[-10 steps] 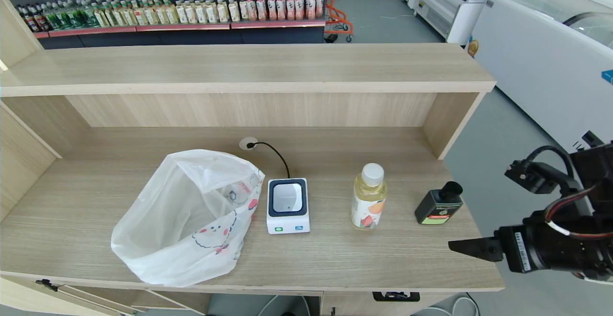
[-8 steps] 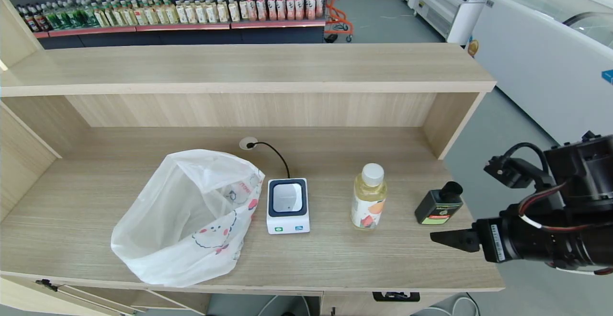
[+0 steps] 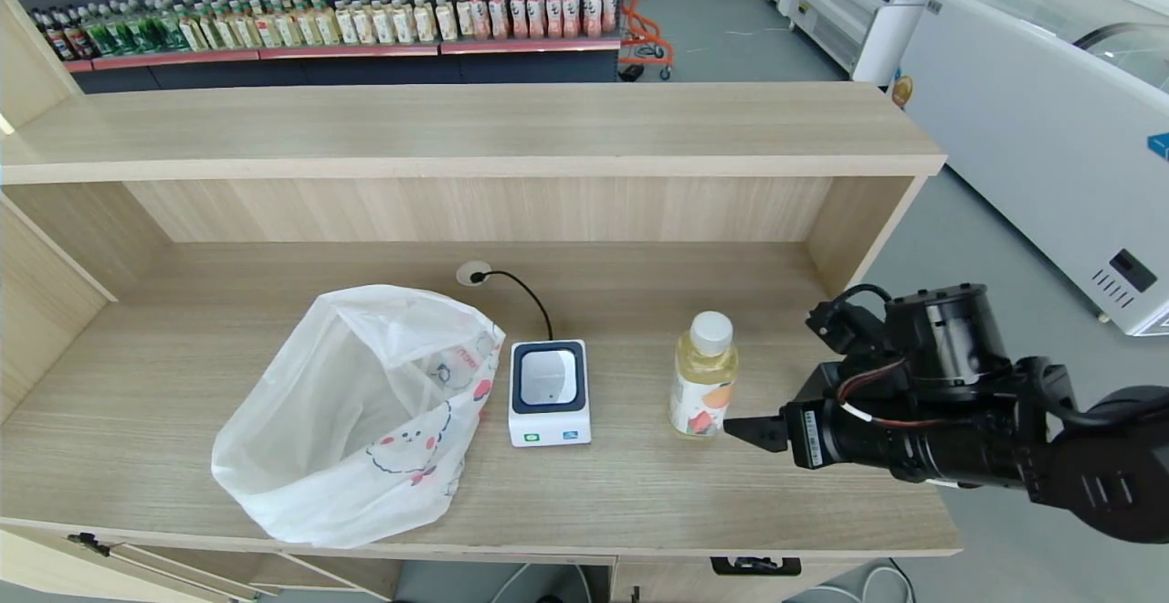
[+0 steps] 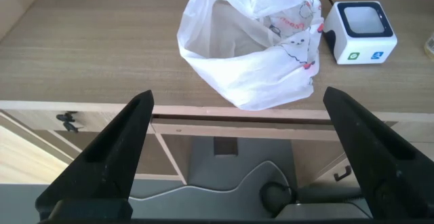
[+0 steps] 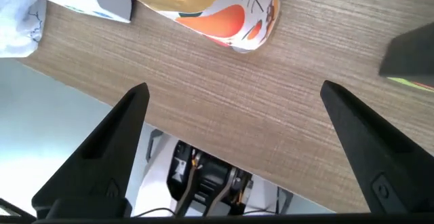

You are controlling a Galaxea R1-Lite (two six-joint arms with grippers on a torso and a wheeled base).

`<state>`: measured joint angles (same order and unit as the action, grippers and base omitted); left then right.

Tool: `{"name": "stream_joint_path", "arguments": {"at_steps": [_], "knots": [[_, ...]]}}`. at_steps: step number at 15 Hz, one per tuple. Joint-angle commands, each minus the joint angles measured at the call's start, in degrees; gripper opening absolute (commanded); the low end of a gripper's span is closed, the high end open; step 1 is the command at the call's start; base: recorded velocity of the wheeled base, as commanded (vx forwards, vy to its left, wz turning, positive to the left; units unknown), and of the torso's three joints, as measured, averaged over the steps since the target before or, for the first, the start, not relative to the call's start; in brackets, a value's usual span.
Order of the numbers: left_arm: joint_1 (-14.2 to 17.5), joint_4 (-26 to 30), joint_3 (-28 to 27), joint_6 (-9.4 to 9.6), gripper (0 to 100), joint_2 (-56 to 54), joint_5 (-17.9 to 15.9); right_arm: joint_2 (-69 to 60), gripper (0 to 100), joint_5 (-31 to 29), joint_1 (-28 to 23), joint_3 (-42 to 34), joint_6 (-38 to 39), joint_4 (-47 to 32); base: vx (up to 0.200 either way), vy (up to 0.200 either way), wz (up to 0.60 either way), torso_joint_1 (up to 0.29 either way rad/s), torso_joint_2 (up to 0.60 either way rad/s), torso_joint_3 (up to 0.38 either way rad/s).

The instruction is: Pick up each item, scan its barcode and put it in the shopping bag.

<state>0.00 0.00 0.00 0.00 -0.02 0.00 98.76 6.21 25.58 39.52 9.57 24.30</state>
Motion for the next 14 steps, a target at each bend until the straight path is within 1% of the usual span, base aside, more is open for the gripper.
{"name": "stream_joint_path", "arguments": {"at_steps": [1, 2, 4, 6, 9, 11, 12, 14], "knots": [[0.0, 0.0, 0.0, 0.0, 100, 0.0, 0.0, 5.1, 100, -0.1, 1.2, -0.1, -0.2, 2.2, 0.0, 0.0, 0.0, 0.0, 0.0, 0.0], [0.0, 0.0, 0.0, 0.0, 100, 0.0, 0.0, 7.3, 100, -0.8, 1.6, 0.3, -0.3, 4.6, 0.0, 0.0, 0.0, 0.0, 0.0, 0.0], [0.0, 0.0, 0.0, 0.0, 100, 0.0, 0.0, 10.7, 100, -4.7, 3.7, 0.3, -0.1, 9.4, 0.0, 0.0, 0.0, 0.0, 0.0, 0.0], [0.0, 0.0, 0.0, 0.0, 100, 0.0, 0.0, 14.0, 100, -5.5, 4.7, 0.2, 0.1, 15.9, 0.0, 0.0, 0.0, 0.0, 0.0, 0.0], [0.0, 0.0, 0.0, 0.0, 100, 0.0, 0.0, 16.8, 100, -6.2, 6.1, 0.7, 0.1, 19.4, 0.0, 0.0, 0.0, 0.0, 0.0, 0.0], [0.0, 0.0, 0.0, 0.0, 100, 0.0, 0.0, 19.1, 100, -8.5, 7.0, 1.0, 0.2, 24.2, 0.0, 0.0, 0.0, 0.0, 0.0, 0.0], [0.0, -0.1, 0.0, 0.0, 100, 0.0, 0.0, 20.2, 100, -8.7, 7.3, 2.1, 0.3, 26.2, 0.0, 0.0, 0.0, 0.0, 0.0, 0.0], [0.0, -0.1, 0.0, 0.0, 100, 0.0, 0.0, 21.4, 100, -8.9, 7.9, 4.2, 0.6, 27.0, 0.0, 0.0, 0.0, 0.0, 0.0, 0.0]]}}
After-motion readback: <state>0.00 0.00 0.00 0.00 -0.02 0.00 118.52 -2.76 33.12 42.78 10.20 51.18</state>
